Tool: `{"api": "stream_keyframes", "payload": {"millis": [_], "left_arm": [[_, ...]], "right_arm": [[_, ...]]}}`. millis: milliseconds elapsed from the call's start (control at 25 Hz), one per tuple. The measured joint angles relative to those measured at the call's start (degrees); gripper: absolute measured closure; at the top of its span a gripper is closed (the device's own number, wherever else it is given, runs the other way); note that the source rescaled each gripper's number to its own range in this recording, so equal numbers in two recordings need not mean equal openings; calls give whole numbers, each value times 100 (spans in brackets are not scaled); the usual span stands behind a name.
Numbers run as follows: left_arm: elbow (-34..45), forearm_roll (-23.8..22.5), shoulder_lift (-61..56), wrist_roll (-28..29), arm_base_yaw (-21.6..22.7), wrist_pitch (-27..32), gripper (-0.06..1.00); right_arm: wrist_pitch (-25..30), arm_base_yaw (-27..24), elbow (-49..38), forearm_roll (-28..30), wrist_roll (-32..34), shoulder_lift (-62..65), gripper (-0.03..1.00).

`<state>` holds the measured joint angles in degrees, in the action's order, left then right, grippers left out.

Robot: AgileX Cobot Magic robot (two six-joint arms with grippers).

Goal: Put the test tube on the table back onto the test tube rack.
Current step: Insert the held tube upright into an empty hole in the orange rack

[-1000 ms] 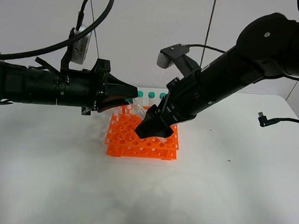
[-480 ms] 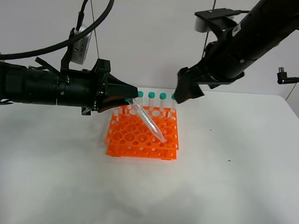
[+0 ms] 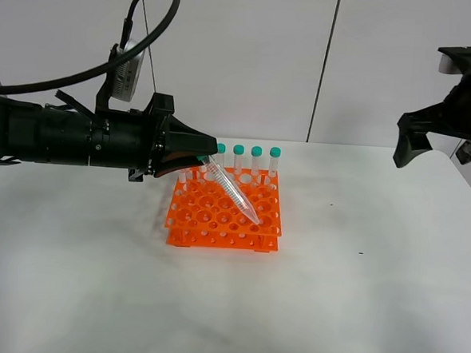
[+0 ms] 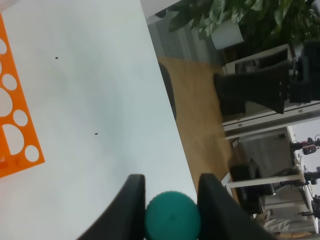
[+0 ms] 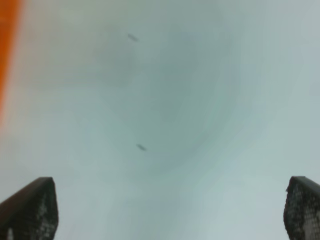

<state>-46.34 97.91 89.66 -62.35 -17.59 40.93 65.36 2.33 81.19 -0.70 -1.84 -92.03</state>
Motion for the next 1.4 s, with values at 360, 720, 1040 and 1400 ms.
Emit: {"api": "stream_keyframes", "payload": {"millis": [360, 720, 1040, 1400], "left_arm": [[0, 0, 0, 0, 0, 0, 93], [0, -2, 0, 14, 0, 0, 93], [0, -7, 0, 14, 0, 0, 93], [0, -9, 0, 14, 0, 0, 93]], "right_arm": [[387, -77, -356, -32, -25, 277, -3], [387, -77, -2531, -46, -89, 2355, -3], [-337, -77, -4959, -234, -177, 5170, -3], [-631, -77, -5280, -316, -177, 7640, -3]]}}
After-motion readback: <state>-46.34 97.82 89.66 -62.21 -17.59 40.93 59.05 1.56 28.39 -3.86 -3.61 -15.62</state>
